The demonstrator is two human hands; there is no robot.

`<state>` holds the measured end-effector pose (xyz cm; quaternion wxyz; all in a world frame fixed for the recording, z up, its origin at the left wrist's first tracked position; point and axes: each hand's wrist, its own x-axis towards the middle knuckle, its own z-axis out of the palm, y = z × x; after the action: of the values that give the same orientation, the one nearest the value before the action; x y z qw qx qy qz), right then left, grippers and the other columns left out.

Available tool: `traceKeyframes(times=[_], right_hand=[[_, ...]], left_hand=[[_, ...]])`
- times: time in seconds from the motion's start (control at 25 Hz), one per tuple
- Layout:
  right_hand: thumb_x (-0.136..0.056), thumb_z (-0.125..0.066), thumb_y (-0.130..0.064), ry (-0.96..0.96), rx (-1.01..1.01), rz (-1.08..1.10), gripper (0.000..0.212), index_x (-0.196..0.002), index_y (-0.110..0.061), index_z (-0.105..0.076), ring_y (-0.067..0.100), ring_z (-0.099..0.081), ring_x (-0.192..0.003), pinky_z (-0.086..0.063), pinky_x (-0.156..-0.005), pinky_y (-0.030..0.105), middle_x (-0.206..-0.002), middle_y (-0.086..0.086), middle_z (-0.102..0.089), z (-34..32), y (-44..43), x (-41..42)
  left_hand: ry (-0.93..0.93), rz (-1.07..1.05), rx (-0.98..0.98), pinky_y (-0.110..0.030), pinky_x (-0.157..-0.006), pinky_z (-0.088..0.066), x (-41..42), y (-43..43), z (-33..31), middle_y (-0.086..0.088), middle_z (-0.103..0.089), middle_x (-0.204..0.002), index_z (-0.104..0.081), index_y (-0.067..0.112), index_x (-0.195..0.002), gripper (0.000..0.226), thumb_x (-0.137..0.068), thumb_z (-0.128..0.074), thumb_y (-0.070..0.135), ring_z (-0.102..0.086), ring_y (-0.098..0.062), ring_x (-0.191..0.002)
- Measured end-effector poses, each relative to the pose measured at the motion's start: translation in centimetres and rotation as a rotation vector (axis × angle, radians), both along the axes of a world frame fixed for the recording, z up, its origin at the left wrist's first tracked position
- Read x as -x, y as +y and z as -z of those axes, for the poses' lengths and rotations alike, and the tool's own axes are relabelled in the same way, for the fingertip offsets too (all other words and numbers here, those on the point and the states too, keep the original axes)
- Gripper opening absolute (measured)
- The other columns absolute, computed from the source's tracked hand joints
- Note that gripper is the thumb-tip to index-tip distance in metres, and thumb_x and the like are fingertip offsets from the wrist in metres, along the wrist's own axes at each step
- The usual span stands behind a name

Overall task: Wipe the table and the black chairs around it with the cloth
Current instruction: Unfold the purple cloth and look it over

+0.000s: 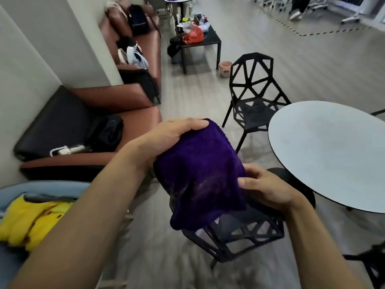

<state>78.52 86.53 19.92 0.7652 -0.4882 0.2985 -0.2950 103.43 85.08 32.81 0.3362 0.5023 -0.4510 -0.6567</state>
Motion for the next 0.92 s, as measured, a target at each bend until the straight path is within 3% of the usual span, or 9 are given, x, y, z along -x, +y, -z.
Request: traceKeyframes(times=[0.12,0.2,0.32,0.44,0.52,0.6,0.68,0.8,0.92], right_hand=[[-0.085,-0.071,-0.003,0.001,0.022,-0.061,0.05,-0.133,-0.008,-0.058,0.04,-0.059,-0.117,-0.047,-0.099,0.048,-0.129,0.025,-0.061,0.6,-1.4,-3.1],[-0.085,-0.075,-0.004,-0.033,-0.037,-0.039,0.051,-0.133,-0.006,-0.058,0.04,-0.06,-0.117,-0.048,-0.097,0.047,-0.13,0.026,-0.061,1.0,-2.5,-4.2],[-0.086,-0.077,-0.021,0.026,-0.051,-0.073,0.042,-0.125,-0.008,-0.068,0.028,-0.066,-0.104,-0.054,-0.087,0.035,-0.121,0.02,-0.067,1.0,-4.6,-4.9],[-0.091,-0.061,-0.014,0.039,-0.09,0.181,0.023,-0.108,-0.009,-0.074,0.018,-0.069,-0.083,-0.056,-0.071,0.028,-0.104,0.015,-0.073,1.6,-6.9,-7.3],[-0.096,-0.059,-0.015,-0.034,-0.062,0.449,0.014,-0.095,-0.014,-0.072,0.019,-0.064,-0.079,-0.052,-0.069,0.031,-0.095,0.01,-0.069,1.7,-8.3,-9.2],[-0.1,-0.058,-0.017,-0.048,-0.01,0.579,0.019,-0.085,-0.021,-0.069,0.014,-0.059,-0.074,-0.049,-0.065,0.027,-0.084,0.004,-0.063,1.5,-9.3,-10.7],[-0.1,-0.058,-0.018,-0.03,0.034,0.613,0.022,-0.081,-0.023,-0.068,0.007,-0.058,-0.065,-0.05,-0.059,0.021,-0.075,-0.003,-0.061,0.8,-10.6,-12.2],[-0.097,-0.063,-0.026,0.026,0.049,0.665,0.01,-0.09,-0.022,-0.069,0.018,-0.059,-0.075,-0.05,-0.063,0.033,-0.086,0.005,-0.064,0.5,-12.5,-15.7],[-0.097,-0.063,-0.023,-0.025,-0.001,0.739,0.009,-0.089,-0.025,-0.067,0.016,-0.057,-0.07,-0.048,-0.055,0.027,-0.086,0.002,-0.064,0.0,-13.9,-20.1]], left_hand=[[0.149,-0.106,-0.002,-0.023,-0.065,-0.058,-3.2,-1.6,-0.5,-0.002,-0.073,-0.071,-0.079,0.015,-0.07,0.02,-0.081,-0.066,0.025,-0.069,-0.011,-0.062],[0.245,-0.16,-0.02,-0.024,-0.071,-0.058,-5.5,-2.9,-1.2,-0.003,-0.073,-0.078,-0.078,0.013,-0.08,0.02,-0.085,-0.066,0.028,-0.07,-0.012,-0.069],[0.4,-0.155,0.037,-0.031,-0.096,-0.054,-8.6,-4.0,0.1,-0.001,-0.07,-0.107,-0.074,0.02,-0.104,0.025,-0.09,-0.067,0.04,-0.067,-0.015,-0.102],[0.543,-0.096,0.133,-0.051,-0.118,-0.027,-11.6,-5.4,2.6,-0.007,-0.043,-0.145,-0.057,0.03,-0.132,0.052,-0.086,-0.073,0.045,-0.032,-0.03,-0.133],[0.444,-0.084,0.16,-0.05,-0.11,-0.033,-13.0,-6.1,4.1,-0.004,-0.038,-0.144,-0.052,0.037,-0.143,0.058,-0.089,-0.071,0.036,-0.031,-0.03,-0.125],[0.306,-0.203,0.136,-0.037,-0.09,-0.056,-14.1,-6.3,5.7,0.003,-0.06,-0.136,-0.052,0.043,-0.14,0.063,-0.088,-0.064,0.01,-0.06,-0.02,-0.112],[0.243,-0.323,0.114,-0.031,-0.075,-0.06,-15.4,-7.2,7.0,0.002,-0.073,-0.118,-0.053,0.043,-0.135,0.076,-0.078,-0.059,-0.007,-0.072,-0.015,-0.094],[0.219,-0.325,0.067,-0.034,-0.08,-0.056,-19.3,-9.9,9.5,-0.004,-0.072,-0.121,-0.052,0.043,-0.14,0.093,-0.069,-0.055,-0.018,-0.069,-0.019,-0.094],[0.209,-0.369,0.066,-0.04,-0.092,-0.05,-24.4,-13.4,10.7,-0.009,-0.071,-0.124,-0.054,0.032,-0.142,0.09,-0.067,-0.049,-0.018,-0.067,-0.026,-0.103]])
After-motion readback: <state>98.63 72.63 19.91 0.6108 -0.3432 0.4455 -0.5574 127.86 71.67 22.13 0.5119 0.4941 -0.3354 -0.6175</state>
